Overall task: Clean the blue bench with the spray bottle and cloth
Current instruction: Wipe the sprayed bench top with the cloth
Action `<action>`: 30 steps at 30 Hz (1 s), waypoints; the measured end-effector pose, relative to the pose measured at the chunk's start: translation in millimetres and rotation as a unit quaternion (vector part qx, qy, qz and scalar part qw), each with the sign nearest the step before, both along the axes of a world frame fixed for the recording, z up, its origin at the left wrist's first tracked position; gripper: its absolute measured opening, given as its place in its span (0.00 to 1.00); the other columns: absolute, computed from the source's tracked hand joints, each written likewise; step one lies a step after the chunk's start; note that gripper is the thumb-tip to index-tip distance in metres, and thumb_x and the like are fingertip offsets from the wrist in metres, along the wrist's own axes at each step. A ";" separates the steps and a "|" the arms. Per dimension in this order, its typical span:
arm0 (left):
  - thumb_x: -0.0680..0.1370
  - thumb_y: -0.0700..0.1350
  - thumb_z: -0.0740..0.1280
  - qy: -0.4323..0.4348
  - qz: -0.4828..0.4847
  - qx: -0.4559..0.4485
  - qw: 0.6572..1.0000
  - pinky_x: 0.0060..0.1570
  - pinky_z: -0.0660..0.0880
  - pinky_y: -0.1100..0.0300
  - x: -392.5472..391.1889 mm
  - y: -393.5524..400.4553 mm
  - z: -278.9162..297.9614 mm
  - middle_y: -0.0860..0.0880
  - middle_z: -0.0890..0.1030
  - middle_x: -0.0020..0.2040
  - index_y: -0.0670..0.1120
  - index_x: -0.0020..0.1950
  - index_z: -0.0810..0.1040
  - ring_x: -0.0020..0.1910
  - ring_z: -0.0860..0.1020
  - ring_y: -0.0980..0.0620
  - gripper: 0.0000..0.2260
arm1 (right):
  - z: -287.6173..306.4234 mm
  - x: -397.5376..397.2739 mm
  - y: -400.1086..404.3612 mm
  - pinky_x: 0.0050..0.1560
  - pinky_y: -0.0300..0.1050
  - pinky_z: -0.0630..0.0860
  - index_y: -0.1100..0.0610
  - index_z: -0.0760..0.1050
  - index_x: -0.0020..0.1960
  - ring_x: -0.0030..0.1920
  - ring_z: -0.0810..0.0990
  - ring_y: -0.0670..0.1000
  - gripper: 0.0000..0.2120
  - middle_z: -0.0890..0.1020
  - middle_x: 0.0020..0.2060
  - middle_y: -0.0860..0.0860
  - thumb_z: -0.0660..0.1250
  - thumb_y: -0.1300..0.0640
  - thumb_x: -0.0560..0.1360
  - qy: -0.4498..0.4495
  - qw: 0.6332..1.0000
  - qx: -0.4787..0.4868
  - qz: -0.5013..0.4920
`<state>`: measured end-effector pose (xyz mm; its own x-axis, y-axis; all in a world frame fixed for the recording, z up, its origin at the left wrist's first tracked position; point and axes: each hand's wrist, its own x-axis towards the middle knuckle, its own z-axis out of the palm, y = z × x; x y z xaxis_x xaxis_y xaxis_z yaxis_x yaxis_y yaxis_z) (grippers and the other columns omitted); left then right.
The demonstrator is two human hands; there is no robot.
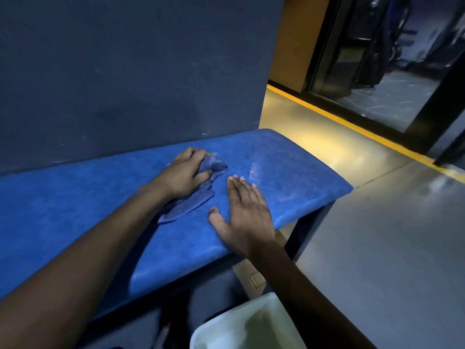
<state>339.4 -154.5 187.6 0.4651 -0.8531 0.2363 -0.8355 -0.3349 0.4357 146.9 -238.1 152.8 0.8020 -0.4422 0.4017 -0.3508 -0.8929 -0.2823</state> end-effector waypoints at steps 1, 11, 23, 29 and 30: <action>0.78 0.56 0.63 -0.001 0.035 0.003 0.999 0.71 0.67 0.48 0.0 -15.7 -0.8 0.42 0.72 0.69 0.50 0.72 0.71 0.70 0.71 0.40 0.23 | 1.1 -0.8 0.1 0.81 0.49 0.47 0.60 0.60 0.79 0.80 0.57 0.51 0.43 0.63 0.79 0.55 0.48 0.34 0.72 0.004 1.000 -0.001 0.004; 0.77 0.62 0.58 -0.032 -0.053 0.018 0.998 0.67 0.68 0.55 -3.5 43.3 0.4 0.45 0.75 0.65 0.50 0.70 0.72 0.65 0.74 0.47 0.26 | -4.6 1.9 1.6 0.79 0.53 0.56 0.62 0.66 0.76 0.77 0.65 0.54 0.40 0.70 0.75 0.57 0.55 0.36 0.73 -0.034 0.999 -0.013 -0.013; 0.75 0.64 0.55 -0.020 -0.029 -0.001 0.999 0.64 0.67 0.58 -53.6 44.3 -1.2 0.47 0.74 0.64 0.51 0.70 0.71 0.64 0.74 0.47 0.28 | -7.3 1.7 -0.3 0.79 0.51 0.56 0.61 0.66 0.76 0.77 0.64 0.51 0.44 0.69 0.76 0.55 0.59 0.32 0.70 -0.045 0.999 -0.006 -0.007; 0.76 0.63 0.56 -0.021 0.076 0.014 0.997 0.67 0.70 0.47 1.4 -1.7 -0.3 0.40 0.73 0.66 0.50 0.71 0.70 0.68 0.72 0.37 0.28 | -7.9 3.3 -1.7 0.80 0.51 0.53 0.60 0.62 0.78 0.79 0.60 0.51 0.46 0.66 0.78 0.54 0.55 0.29 0.72 -0.031 0.999 -0.026 -0.011; 0.78 0.61 0.58 -0.017 0.096 0.011 0.995 0.69 0.69 0.45 4.0 -18.9 -2.7 0.39 0.73 0.67 0.50 0.72 0.70 0.69 0.72 0.37 0.25 | -7.3 3.1 -2.5 0.81 0.50 0.50 0.59 0.61 0.79 0.80 0.58 0.50 0.46 0.64 0.79 0.53 0.54 0.29 0.71 -0.023 0.999 -0.020 -0.008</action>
